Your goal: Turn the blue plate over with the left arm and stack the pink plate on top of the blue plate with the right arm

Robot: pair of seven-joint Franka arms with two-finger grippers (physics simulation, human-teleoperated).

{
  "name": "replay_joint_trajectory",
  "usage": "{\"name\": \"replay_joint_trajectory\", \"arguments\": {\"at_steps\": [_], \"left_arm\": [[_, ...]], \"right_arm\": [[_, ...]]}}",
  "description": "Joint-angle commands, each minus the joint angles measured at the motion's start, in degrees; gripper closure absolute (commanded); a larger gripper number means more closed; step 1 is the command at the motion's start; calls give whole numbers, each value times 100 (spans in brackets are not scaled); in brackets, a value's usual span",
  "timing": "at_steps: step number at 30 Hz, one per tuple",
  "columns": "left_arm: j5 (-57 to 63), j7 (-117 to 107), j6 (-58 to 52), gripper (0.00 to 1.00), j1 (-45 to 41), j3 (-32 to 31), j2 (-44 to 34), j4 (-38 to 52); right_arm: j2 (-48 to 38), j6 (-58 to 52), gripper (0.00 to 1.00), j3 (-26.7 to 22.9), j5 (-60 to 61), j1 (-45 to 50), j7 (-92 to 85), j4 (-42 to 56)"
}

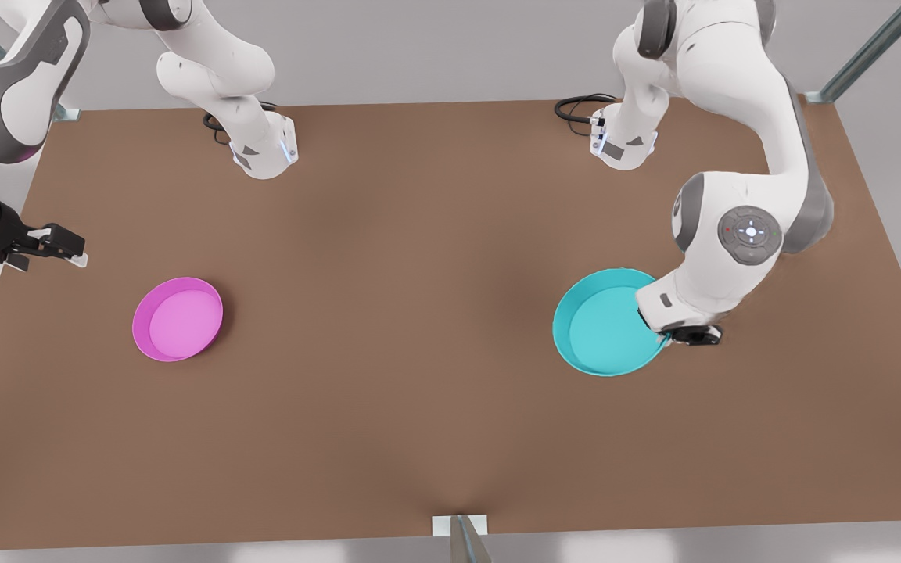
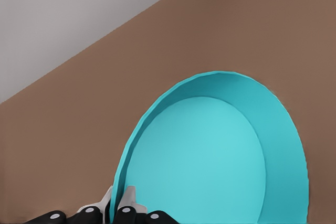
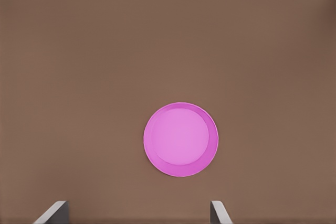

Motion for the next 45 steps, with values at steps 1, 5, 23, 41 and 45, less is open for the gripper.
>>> {"name": "replay_joint_trajectory", "arguments": {"at_steps": [1, 5, 23, 41, 45], "left_arm": [[370, -5122, -405, 79, -966, 878, 406, 391], [1090, -6572, 800, 79, -2259, 1460, 819, 338], [5775, -12909, 650, 79, -5757, 2409, 2700, -2070], [7032, -15036, -519, 79, -5300, 1055, 3588, -2017], [6997, -15019, -528, 79, -5300, 967, 3684, -2017]], "right_arm": [[-5, -10, 0, -14, 6, 1, -7, -14], [4, -10, 0, -32, 14, 1, -7, -14], [57, -10, 0, -67, 102, -86, -7, -40], [74, -10, 0, -67, 102, -113, -7, -76], [74, -10, 0, -67, 111, -113, -7, -76]]}}
